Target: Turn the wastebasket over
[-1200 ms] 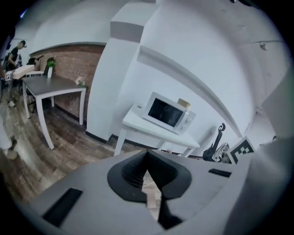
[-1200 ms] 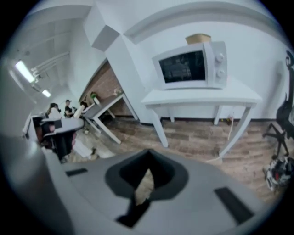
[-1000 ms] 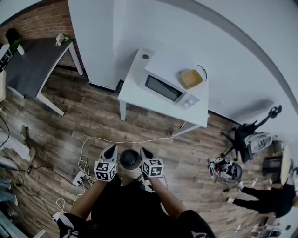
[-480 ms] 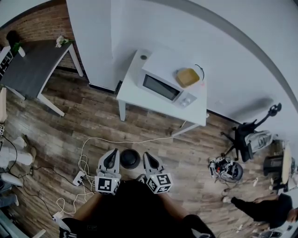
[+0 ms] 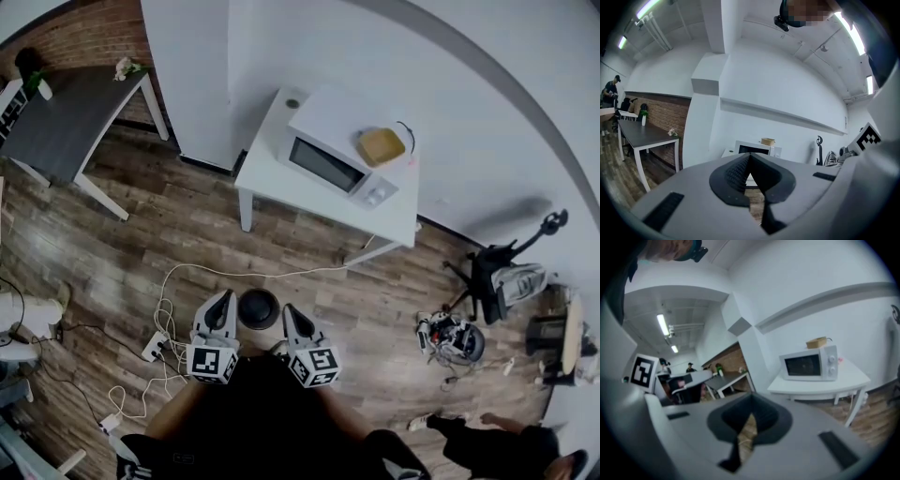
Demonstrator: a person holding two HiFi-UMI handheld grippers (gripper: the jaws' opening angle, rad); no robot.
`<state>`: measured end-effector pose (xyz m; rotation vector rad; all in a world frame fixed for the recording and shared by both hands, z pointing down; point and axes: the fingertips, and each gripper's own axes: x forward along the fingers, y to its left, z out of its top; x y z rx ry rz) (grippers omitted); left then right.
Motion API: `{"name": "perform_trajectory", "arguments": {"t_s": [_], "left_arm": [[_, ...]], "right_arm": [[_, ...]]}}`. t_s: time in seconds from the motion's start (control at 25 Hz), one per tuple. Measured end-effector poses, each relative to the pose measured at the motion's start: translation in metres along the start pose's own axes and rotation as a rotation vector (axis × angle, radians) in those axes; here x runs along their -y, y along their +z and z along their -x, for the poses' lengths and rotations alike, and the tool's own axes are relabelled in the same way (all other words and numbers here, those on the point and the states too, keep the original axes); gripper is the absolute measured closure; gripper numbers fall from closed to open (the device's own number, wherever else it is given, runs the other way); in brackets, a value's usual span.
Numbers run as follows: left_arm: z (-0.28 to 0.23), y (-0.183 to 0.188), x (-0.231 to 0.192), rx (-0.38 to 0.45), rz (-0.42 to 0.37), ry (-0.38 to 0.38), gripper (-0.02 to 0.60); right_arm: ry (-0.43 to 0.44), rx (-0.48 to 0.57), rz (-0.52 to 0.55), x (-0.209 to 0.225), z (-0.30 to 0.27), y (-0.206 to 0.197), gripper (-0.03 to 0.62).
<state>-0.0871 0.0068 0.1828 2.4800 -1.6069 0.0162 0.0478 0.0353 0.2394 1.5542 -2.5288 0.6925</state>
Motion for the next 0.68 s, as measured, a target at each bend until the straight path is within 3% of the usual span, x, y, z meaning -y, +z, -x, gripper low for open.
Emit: {"name": "perform_trajectory", "arguments": {"t_s": [0.68], "left_arm": [[0.009, 0.004, -0.023, 0.009, 0.015, -0.004, 0.548]], "right_arm": [[-0.007, -0.001, 0.001, -0.021, -0.012, -0.004, 0.562]]}}
